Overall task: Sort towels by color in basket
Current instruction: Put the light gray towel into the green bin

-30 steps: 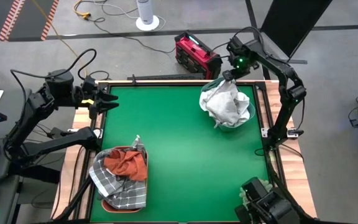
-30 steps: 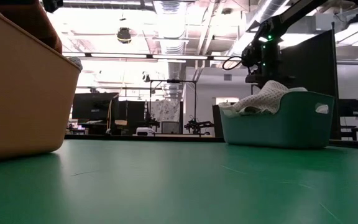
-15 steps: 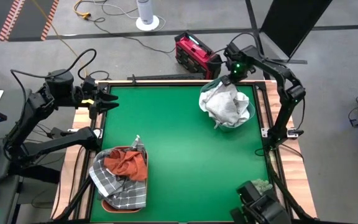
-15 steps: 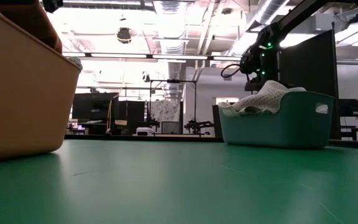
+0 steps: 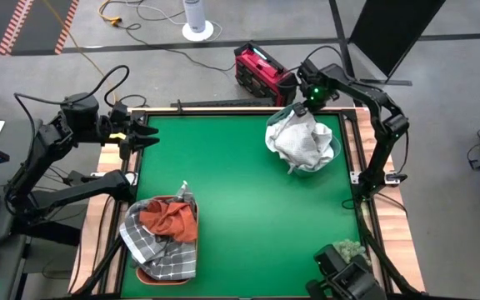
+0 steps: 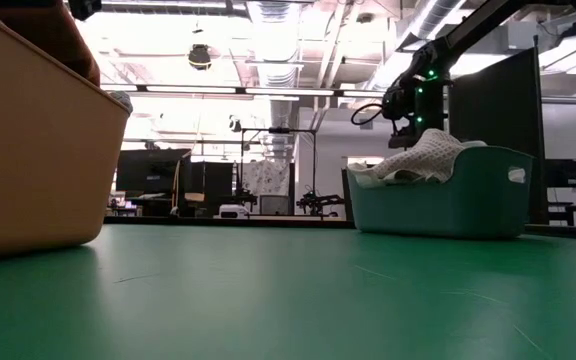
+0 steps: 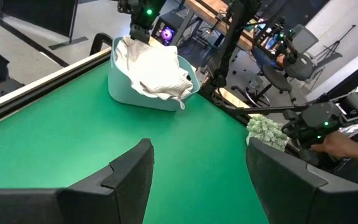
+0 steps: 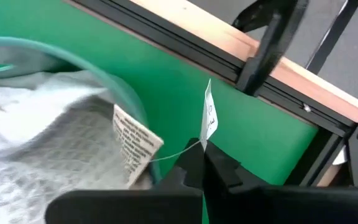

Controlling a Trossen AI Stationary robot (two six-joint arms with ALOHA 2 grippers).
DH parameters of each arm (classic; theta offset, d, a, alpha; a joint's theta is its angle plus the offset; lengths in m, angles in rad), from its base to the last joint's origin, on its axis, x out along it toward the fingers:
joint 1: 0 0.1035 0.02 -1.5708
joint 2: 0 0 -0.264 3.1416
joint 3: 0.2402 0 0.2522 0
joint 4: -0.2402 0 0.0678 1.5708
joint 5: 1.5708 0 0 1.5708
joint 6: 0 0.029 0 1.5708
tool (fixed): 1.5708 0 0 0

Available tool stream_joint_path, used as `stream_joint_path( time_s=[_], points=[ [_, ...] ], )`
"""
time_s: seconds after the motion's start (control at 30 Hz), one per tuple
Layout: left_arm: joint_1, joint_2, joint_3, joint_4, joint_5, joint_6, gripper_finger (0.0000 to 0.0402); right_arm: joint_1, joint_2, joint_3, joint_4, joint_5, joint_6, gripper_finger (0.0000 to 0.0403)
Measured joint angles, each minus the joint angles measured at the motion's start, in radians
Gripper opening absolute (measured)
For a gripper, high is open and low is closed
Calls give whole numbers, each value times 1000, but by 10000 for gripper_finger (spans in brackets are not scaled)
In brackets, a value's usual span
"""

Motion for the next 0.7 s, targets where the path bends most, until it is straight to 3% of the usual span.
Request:
stream_joint_path(
  time_s=[0.27,0.43,0.63,0.7],
  points=[
    [0,0,0,0,0,5,242,51,-42,0,-42,8,0,14],
    [0,0,0,0,0,34,242,86,-123,1,-47,77,5,14],
    [0,0,0,0,0,54,242,126,-232,1,-88,77,45,14],
    [0,0,0,-1,0,54,242,153,-267,1,-117,33,44,14]
  ],
)
